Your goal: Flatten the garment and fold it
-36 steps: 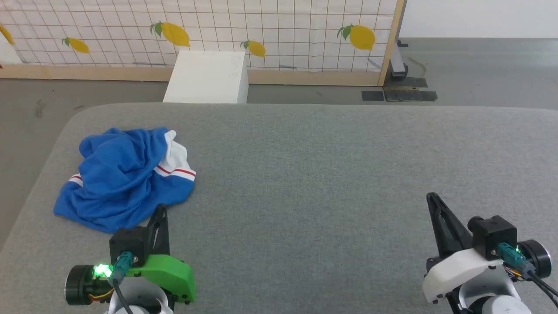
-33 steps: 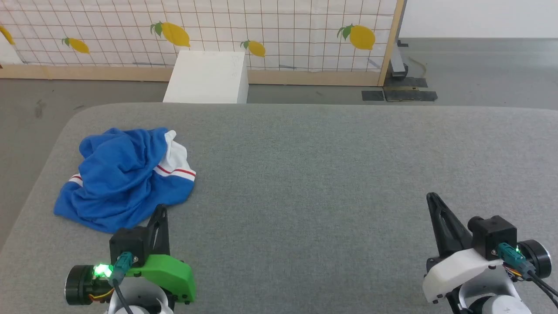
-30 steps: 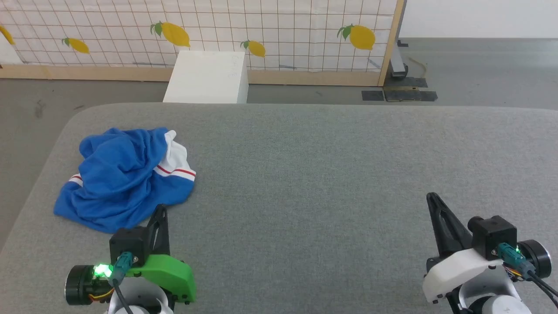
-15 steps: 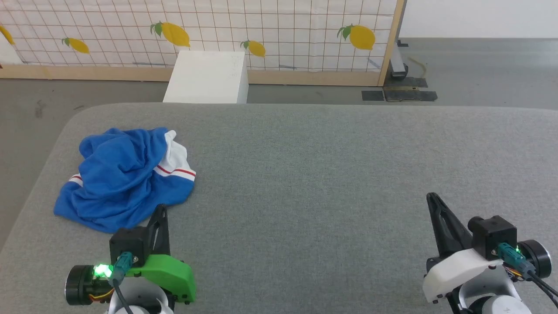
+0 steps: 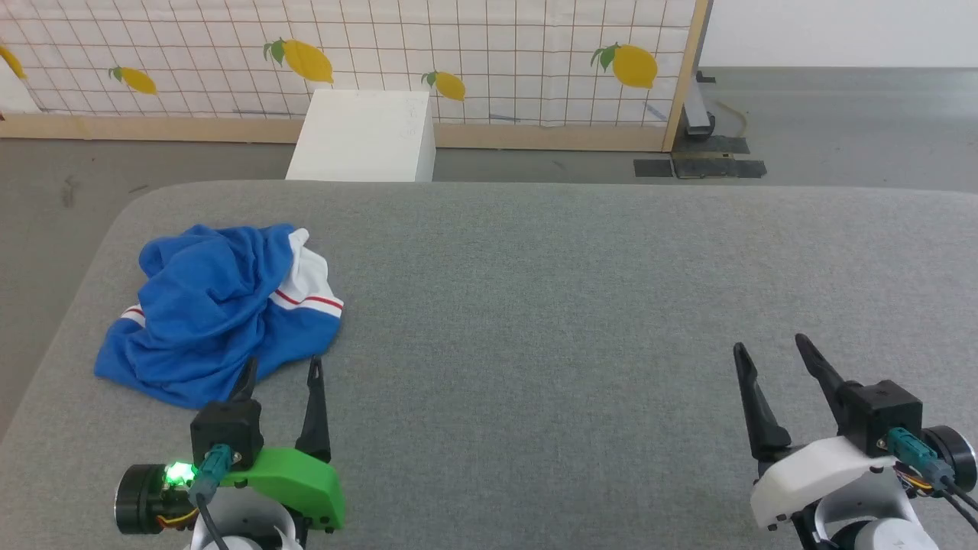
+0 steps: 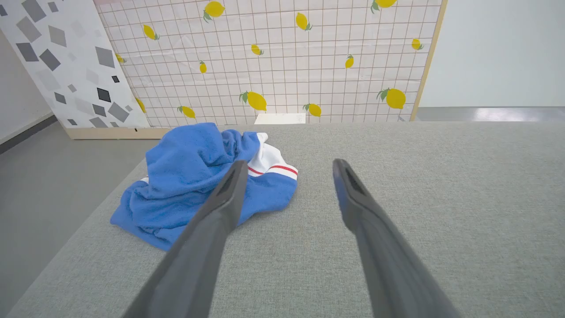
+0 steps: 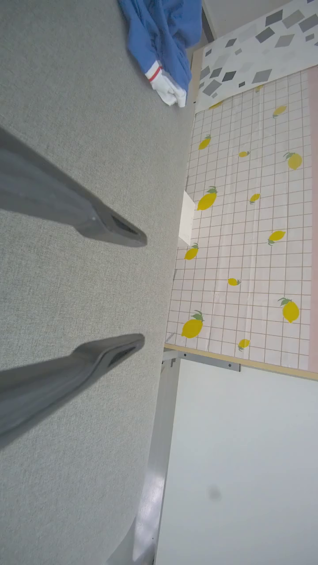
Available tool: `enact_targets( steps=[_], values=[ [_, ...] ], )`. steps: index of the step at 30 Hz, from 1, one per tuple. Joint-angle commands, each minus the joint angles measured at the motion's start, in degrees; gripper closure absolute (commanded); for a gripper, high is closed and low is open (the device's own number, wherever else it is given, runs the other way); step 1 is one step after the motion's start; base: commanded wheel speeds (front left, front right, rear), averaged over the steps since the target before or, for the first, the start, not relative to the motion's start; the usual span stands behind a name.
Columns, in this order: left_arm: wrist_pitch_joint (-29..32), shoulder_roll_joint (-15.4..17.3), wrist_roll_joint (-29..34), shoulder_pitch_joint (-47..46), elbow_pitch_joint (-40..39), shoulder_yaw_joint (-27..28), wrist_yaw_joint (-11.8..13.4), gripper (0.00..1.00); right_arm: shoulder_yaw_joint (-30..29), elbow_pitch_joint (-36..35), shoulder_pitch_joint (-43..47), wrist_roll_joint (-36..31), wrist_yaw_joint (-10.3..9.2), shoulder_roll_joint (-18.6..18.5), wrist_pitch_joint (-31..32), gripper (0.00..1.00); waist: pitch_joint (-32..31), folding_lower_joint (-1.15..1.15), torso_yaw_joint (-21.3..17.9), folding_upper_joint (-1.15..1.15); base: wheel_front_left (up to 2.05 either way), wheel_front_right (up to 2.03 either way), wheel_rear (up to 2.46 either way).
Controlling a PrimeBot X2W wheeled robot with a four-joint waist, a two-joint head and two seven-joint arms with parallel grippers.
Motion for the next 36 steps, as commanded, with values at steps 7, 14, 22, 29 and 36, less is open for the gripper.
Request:
enact_targets(
  steps=[7,14,22,29,36],
  values=[
    [-1.28,-0.03,-0.35,0.64,-0.48,0.18,0.38,0.00,-1.47,0.87,-0.04,1.33,-0.01,0.01,-1.34,0.00,-0.12,0.00,0.00,0.00,0.00,0.00,0.00],
    [-2.09,-0.04,-0.53,0.85,-0.67,0.33,0.57,0.00,-2.39,1.46,0.01,1.77,-0.02,0.01,-2.15,0.00,-0.22,0.00,0.27,0.00,0.00,0.00,0.00],
    [-3.03,-0.06,-0.76,1.05,-0.82,0.60,0.79,0.00,-3.01,2.35,0.07,2.00,-0.03,0.01,-3.09,0.00,-0.30,0.00,1.28,0.00,0.00,0.00,0.00],
    [-3.86,-0.07,-1.06,1.24,-0.80,0.82,0.92,0.00,-3.17,3.29,0.01,2.32,-0.03,0.02,-3.93,0.00,-0.30,0.00,2.94,0.00,0.00,0.00,0.00],
    [-4.70,-0.08,-1.40,1.37,-0.92,1.11,1.05,0.00,-3.36,4.12,-0.15,2.72,-0.04,0.02,-4.77,0.00,-0.22,0.00,5.22,0.00,0.00,0.00,0.00]
  ],
)
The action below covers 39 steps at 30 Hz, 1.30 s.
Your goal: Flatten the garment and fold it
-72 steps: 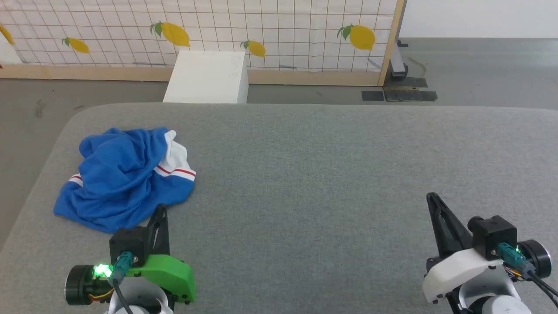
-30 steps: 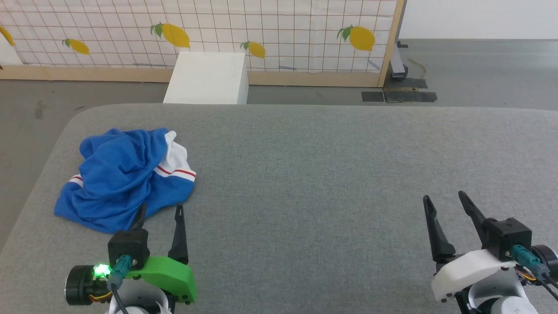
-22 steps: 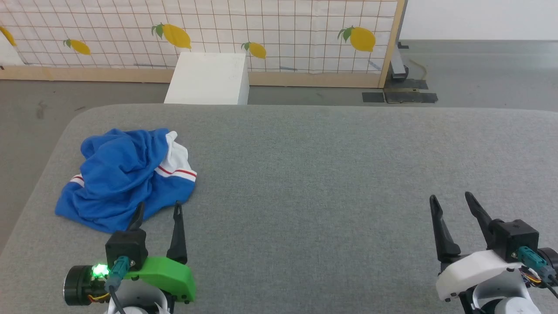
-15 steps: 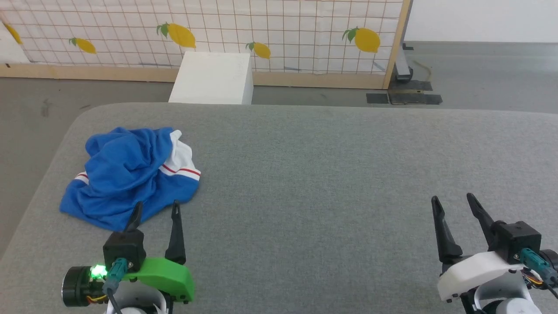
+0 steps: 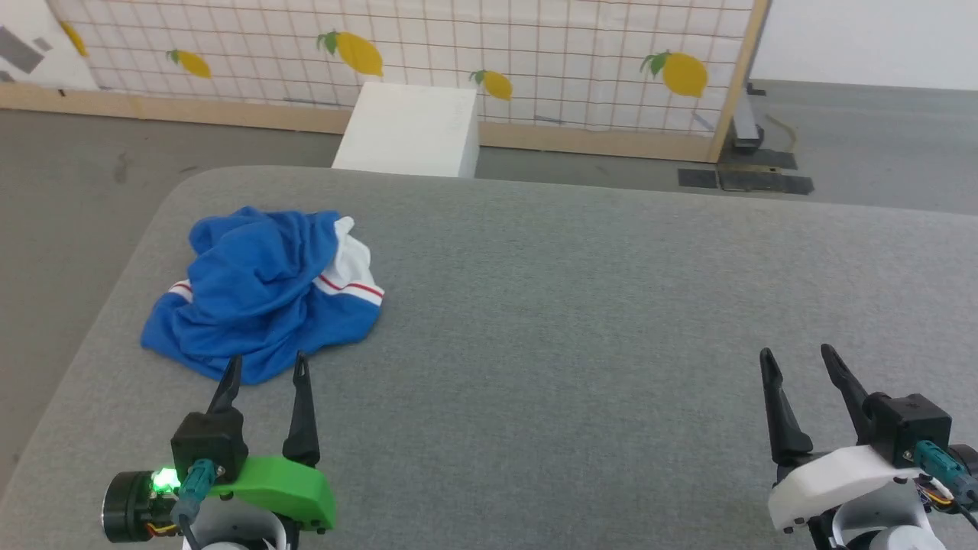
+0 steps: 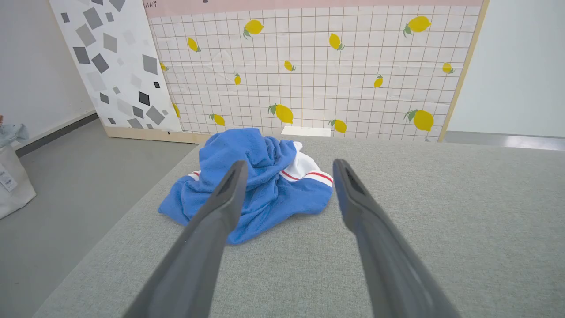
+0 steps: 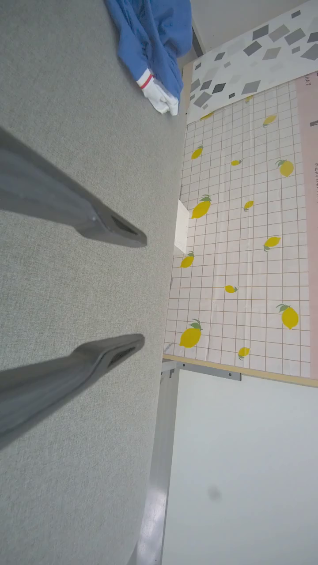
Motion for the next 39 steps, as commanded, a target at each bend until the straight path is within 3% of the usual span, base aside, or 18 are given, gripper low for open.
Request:
enact_targets(
  steps=[1,39],
  values=[
    [-0.68,-0.08,-0.49,0.53,-0.31,0.15,0.47,0.00,-0.28,0.42,-0.18,0.58,-0.04,0.02,-0.69,0.00,0.05,0.00,1.05,0.00,0.00,0.00,0.00],
    [-5.16,-0.14,-4.09,1.90,-0.07,0.22,1.48,0.00,-1.68,6.00,-1.11,2.79,-0.07,0.04,-5.20,0.00,0.13,0.00,14.81,0.00,0.00,0.00,0.00]
  ],
)
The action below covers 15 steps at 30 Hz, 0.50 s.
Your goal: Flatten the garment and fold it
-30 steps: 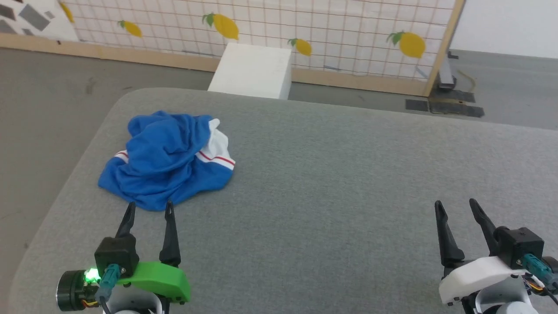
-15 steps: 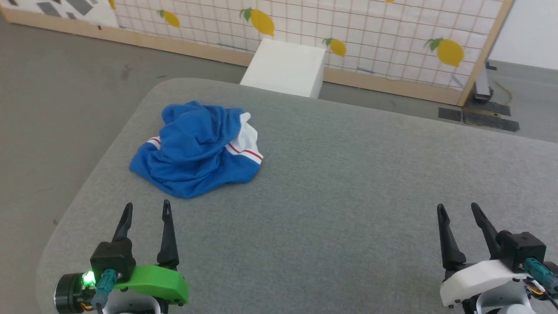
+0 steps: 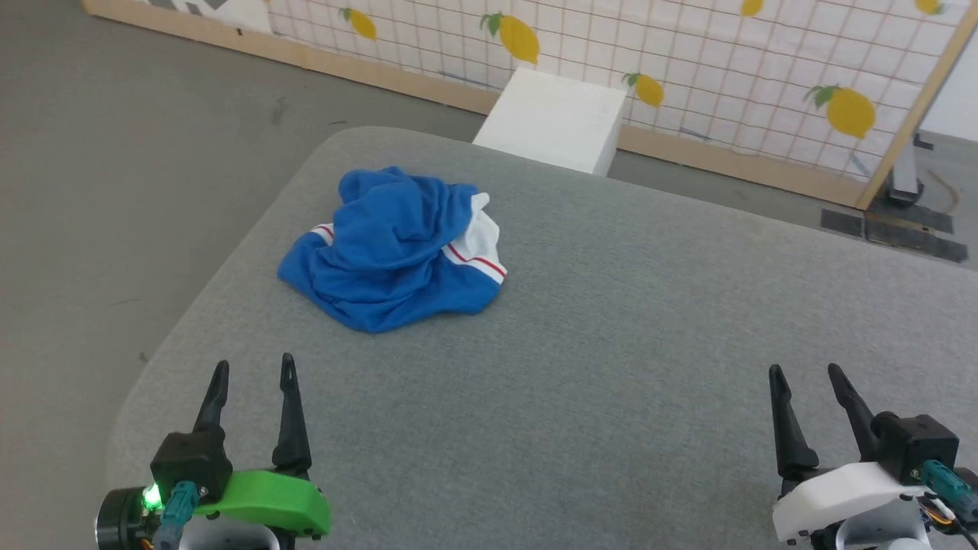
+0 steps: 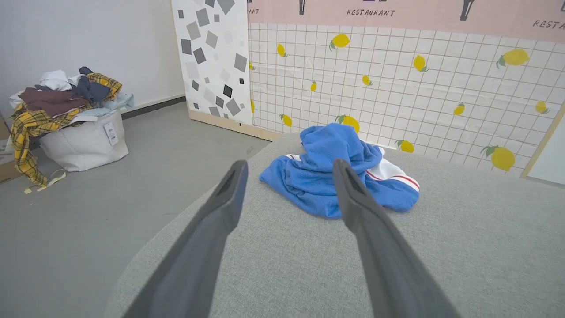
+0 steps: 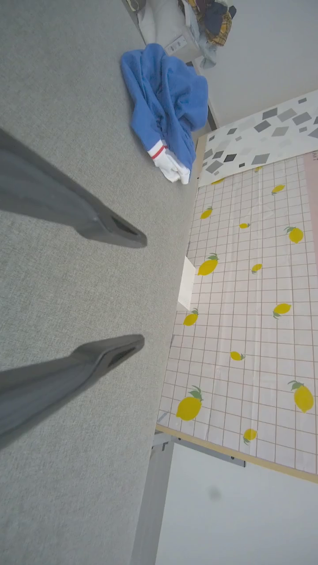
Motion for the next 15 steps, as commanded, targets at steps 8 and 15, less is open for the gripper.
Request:
enact_targets(
  steps=[8,15],
  values=[
    [-1.56,-0.15,-1.21,1.18,0.15,-0.25,0.76,0.00,-0.76,1.33,-1.20,1.17,-0.07,0.03,-1.58,0.00,-0.10,0.00,2.68,0.00,0.00,0.00,0.00],
    [-2.37,-0.17,-1.67,1.51,0.24,-0.25,0.76,0.00,-1.07,2.32,-1.29,1.73,-0.08,0.03,-2.39,0.00,-0.42,0.00,3.93,0.00,0.00,0.00,0.00]
  ],
)
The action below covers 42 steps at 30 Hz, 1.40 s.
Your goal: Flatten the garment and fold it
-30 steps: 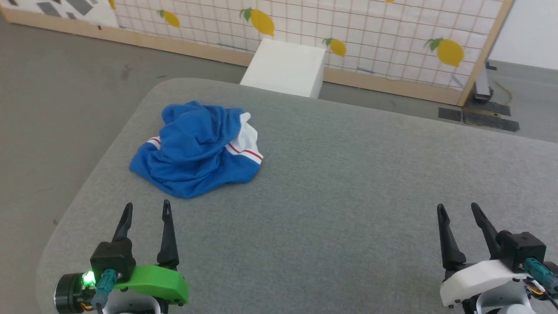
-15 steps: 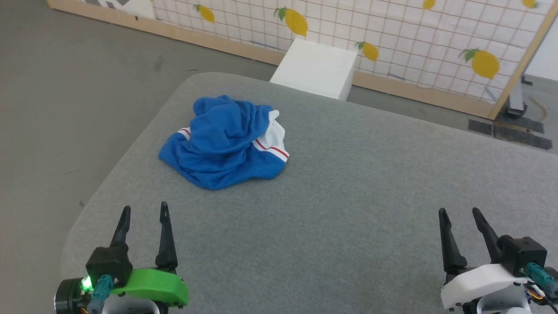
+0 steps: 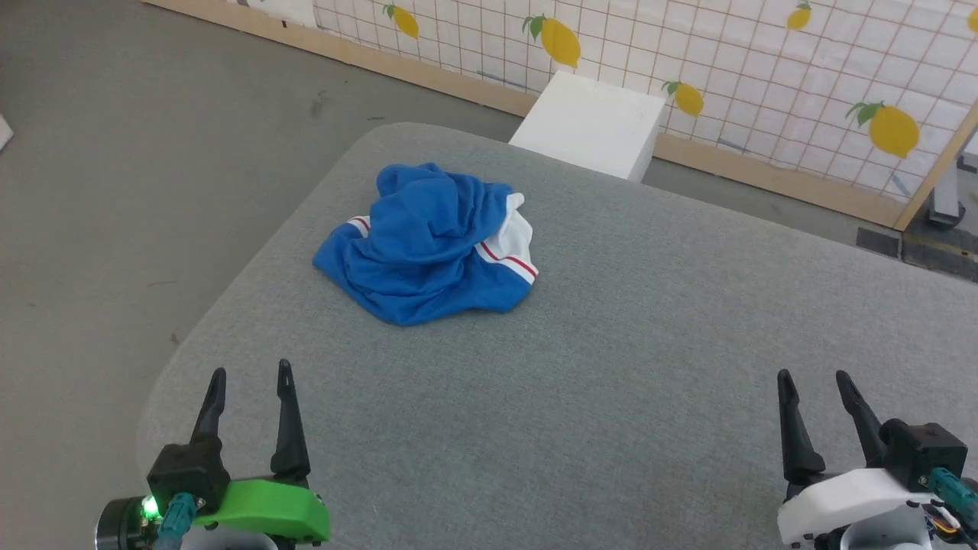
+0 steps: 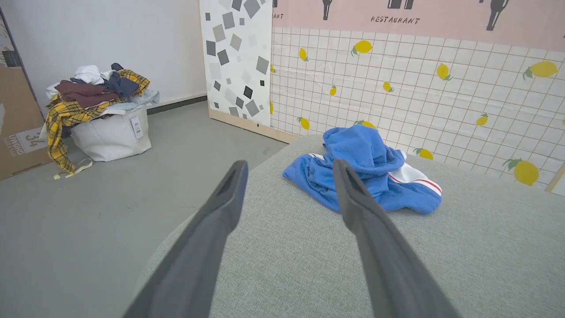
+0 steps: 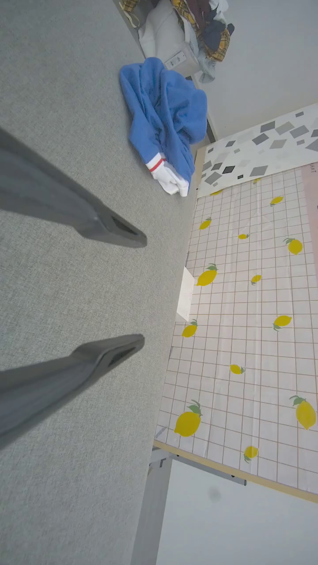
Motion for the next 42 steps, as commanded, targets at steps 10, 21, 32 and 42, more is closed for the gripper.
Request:
enact_targets(
  steps=[10,21,32,42],
  values=[
    [-1.74,-0.18,-1.24,0.99,-0.19,0.03,0.11,0.00,-1.02,0.86,-1.24,1.34,-0.09,0.03,-1.72,0.00,-0.03,0.00,2.10,0.00,0.00,0.00,0.00],
    [-3.05,-0.20,-2.05,1.51,-0.25,-0.35,0.44,0.00,-1.78,2.01,-1.19,1.76,-0.10,0.04,-3.03,0.00,0.12,0.00,4.32,0.00,0.00,0.00,0.00],
    [-3.44,-0.21,-2.26,1.43,-0.40,-0.48,0.59,0.00,-2.08,2.17,-1.28,1.72,-0.10,0.04,-3.42,0.00,0.49,0.00,4.57,0.00,0.00,0.00,0.00],
    [-3.44,-0.12,-9.21,-0.98,-0.74,-0.07,-1.97,0.00,-2.51,1.61,-1.38,1.45,-0.10,0.04,-3.42,0.00,1.96,0.00,4.53,0.00,0.00,0.00,0.00]
  ],
)
